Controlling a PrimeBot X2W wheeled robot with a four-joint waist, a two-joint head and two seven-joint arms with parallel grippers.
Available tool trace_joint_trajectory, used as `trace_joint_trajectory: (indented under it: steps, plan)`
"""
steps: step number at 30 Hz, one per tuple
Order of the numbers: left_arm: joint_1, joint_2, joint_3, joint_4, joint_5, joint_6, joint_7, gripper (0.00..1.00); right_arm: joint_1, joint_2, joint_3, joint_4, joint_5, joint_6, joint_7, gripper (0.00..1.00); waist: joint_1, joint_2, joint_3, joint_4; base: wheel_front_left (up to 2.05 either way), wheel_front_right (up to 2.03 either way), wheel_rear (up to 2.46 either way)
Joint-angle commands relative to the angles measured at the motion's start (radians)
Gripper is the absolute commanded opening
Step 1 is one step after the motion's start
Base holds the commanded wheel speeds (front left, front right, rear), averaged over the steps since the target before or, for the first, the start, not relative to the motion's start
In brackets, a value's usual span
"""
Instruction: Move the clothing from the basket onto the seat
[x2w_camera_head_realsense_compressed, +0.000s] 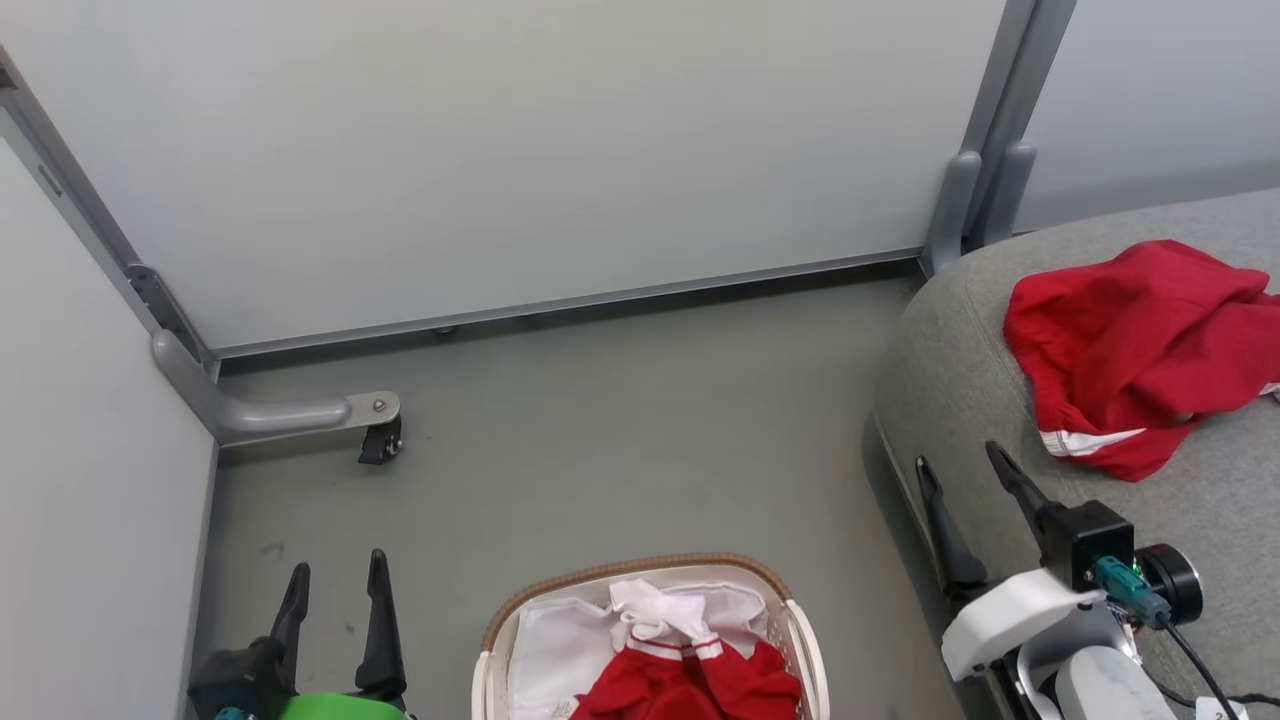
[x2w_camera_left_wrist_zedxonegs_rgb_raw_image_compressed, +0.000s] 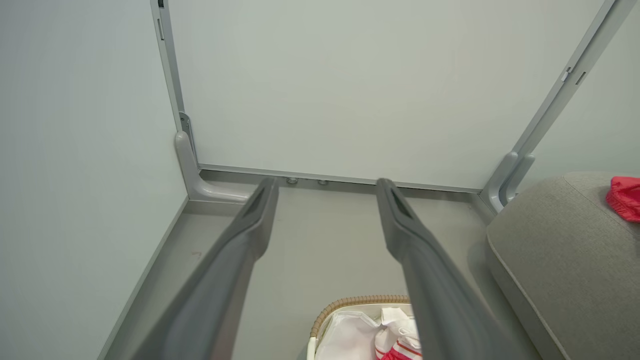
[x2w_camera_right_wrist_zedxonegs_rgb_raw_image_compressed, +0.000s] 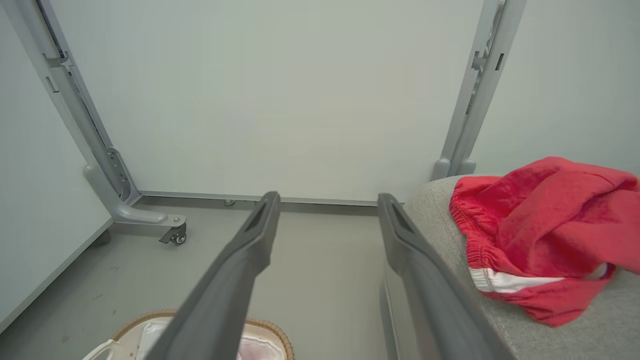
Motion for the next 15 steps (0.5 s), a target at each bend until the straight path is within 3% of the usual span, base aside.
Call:
trace_joint_trajectory:
  steps: [1, 15]
  plan:
    - [0.014, -0.001, -0.002, -0.003, 0.010, -0.006, 0.000, 1.00, 0.022, -0.003, 0.002, -0.002, 0.001, -0.001, -0.002, 1.00, 0.0001, 0.0000, -0.005, 0.001, 0.00, 0.00, 0.00]
    - [0.007, -0.002, -0.024, -0.007, 0.001, 0.001, 0.000, 1.00, 0.029, -0.003, 0.003, 0.004, 0.014, -0.001, -0.002, 1.00, 0.0001, 0.0000, -0.013, -0.016, 0.00, 0.00, 0.00]
